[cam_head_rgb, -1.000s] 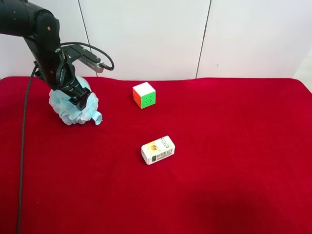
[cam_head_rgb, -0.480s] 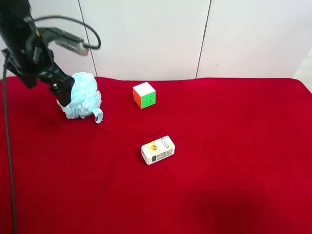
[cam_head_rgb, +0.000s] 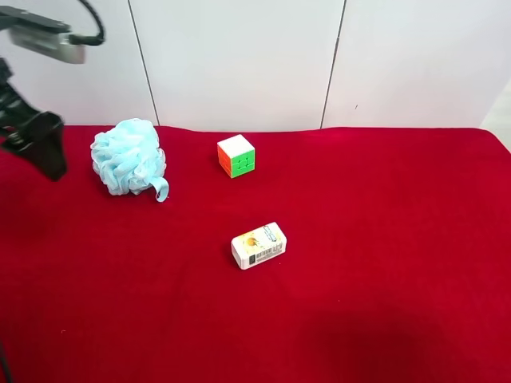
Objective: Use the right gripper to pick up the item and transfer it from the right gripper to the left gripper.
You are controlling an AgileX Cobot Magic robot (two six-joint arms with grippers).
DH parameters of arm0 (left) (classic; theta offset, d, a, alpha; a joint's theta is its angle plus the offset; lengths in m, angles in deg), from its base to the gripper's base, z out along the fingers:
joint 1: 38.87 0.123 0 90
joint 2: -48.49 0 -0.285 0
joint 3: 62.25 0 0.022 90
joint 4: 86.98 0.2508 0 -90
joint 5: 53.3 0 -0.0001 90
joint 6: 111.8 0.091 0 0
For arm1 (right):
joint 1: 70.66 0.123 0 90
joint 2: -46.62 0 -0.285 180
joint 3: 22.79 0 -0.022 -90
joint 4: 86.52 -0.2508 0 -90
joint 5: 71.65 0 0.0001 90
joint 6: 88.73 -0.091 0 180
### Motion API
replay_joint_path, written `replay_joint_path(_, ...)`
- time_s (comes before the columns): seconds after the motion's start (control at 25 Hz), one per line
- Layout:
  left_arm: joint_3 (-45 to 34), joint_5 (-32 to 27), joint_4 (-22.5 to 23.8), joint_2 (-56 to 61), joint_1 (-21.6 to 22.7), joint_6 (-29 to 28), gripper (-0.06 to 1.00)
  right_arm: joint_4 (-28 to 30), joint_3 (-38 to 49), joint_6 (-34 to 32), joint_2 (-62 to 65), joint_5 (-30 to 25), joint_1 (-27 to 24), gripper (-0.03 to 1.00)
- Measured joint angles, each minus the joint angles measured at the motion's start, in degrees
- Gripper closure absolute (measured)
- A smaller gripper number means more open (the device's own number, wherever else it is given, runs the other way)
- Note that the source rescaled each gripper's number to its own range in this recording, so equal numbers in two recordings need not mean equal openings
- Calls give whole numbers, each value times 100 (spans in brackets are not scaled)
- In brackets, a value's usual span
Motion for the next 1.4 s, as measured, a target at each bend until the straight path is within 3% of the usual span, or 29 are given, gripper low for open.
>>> replay_joint_path(0.56,-1424,-17,-647,2566,0,-6,-6,0,0,0,0,0,0,-3)
replay_joint_path(0.76,-2310,384,-779,3557,109,-127,-6,0,0,0,0,0,0,-3)
replay_joint_path(1.12,-3587,787,-806,5648,748,-347,-6,0,0,0,0,0,0,-3)
replay_joint_path(1.4,-3707,791,-806,7137,1402,-369,-6,0,0,0,0,0,0,-3)
